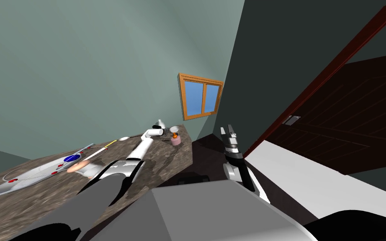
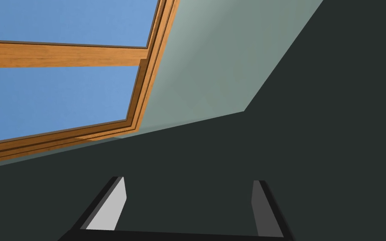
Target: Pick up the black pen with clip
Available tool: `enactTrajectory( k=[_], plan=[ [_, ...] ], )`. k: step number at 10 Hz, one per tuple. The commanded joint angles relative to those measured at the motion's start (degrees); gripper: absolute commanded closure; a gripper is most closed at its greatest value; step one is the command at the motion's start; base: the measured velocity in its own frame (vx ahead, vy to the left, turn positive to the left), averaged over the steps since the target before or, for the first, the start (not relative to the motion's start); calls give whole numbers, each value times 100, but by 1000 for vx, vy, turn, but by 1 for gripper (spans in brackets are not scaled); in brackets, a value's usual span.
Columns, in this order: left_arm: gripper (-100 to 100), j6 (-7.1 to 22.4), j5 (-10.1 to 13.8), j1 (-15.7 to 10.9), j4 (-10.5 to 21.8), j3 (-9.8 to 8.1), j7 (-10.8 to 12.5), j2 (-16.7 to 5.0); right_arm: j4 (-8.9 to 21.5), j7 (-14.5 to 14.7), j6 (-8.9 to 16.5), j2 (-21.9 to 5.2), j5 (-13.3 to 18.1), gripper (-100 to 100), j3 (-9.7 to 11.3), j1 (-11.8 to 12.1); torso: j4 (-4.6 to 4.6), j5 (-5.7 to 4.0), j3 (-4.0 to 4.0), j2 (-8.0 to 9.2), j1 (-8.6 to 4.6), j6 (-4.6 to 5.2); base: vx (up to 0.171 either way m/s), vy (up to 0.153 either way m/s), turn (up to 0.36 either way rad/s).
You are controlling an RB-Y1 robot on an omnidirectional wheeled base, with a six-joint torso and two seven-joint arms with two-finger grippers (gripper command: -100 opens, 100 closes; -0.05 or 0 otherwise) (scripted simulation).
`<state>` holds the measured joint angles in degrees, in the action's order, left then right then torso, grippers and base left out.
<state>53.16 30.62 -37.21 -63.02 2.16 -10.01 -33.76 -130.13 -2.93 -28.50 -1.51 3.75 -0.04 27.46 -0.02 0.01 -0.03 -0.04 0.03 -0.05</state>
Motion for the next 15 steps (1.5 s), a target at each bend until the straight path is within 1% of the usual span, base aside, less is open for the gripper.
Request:
enactTrajectory(
  k=[1, 2, 3, 4, 5, 6, 7, 8, 9, 10, 12, 13, 15],
  plan=[
    [-100, 286, 32, -284, 286, 32, -46, -30, 0, 0, 0, 0, 0, 0, 0, 0, 0, 0, 0, 0, 0, 0, 15, 4, -27],
    [-100, 362, 32, -284, 450, 32, -46, -30, 0, 0, 0, 0, 0, 0, 0, 0, 1, -1, 0, -2, -1, 2, 18, 5, -25],
    [-100, 568, 48, -518, 624, 59, -76, -52, 0, 0, 0, 0, 0, 0, 0, 0, 0, 0, -1, -2, 1, 0, 26, 8, -27],
    [-100, 673, 48, -518, 799, 59, -76, -52, 0, 0, 0, 0, 0, 0, 0, 0, 0, -1, -2, -5, 1, 1, 29, 11, -23],
    [-100, 673, 48, -518, 875, 59, -76, -52, 0, 0, 0, 0, 0, 0, 0, 0, -2, 1, -3, -6, 2, 0, 13, 6, 2],
    [-100, 948, 56, -738, 1037, 85, -105, -65, 0, 0, 0, 0, 0, 0, 0, 0, -1, 1, -1, -2, 2, -1, 18, 8, -24],
    [-100, 967, 56, -738, 1199, 85, -105, -65, 0, 0, 0, 0, 0, 0, 0, 0, 0, -1, -1, -3, 1, 1, 20, 12, -26],
    [-100, 1176, 57, -941, 1432, 111, -132, -68, 0, 0, 0, 0, 0, 0, 0, 0, -1, 1, -2, -3, 3, -1, 34, 16, -37],
    [-100, 1244, 57, -941, 1629, 111, -132, -68, 0, 0, 0, 0, 0, 0, 0, 0, -1, 0, -4, -7, 4, 1, 32, 18, -18],
    [-100, 1450, 52, -1127, 1774, 137, -157, -64, 0, 0, 0, 0, 0, 0, 0, 0, -2, 2, -4, -7, 6, -1, 37, 24, -29],
    [-100, 1503, 52, -1127, 1986, 137, -157, -64, 0, 0, 0, 0, 0, 0, 0, 0, -2, 2, -4, -7, 6, -1, 17, 14, -8],
    [-100, 1744, 40, -1295, 2281, 161, -180, -53, 0, 0, 0, 0, 0, 0, 0, 0, -1, 1, -1, -1, 3, -1, 23, 15, -24],
    [-100, 1744, 40, -1295, 2326, 161, -180, -53, 0, 0, 0, 0, 0, 0, 0, 0, -1, 1, -2, -3, 4, -1, 17, 12, -12]
  ],
)
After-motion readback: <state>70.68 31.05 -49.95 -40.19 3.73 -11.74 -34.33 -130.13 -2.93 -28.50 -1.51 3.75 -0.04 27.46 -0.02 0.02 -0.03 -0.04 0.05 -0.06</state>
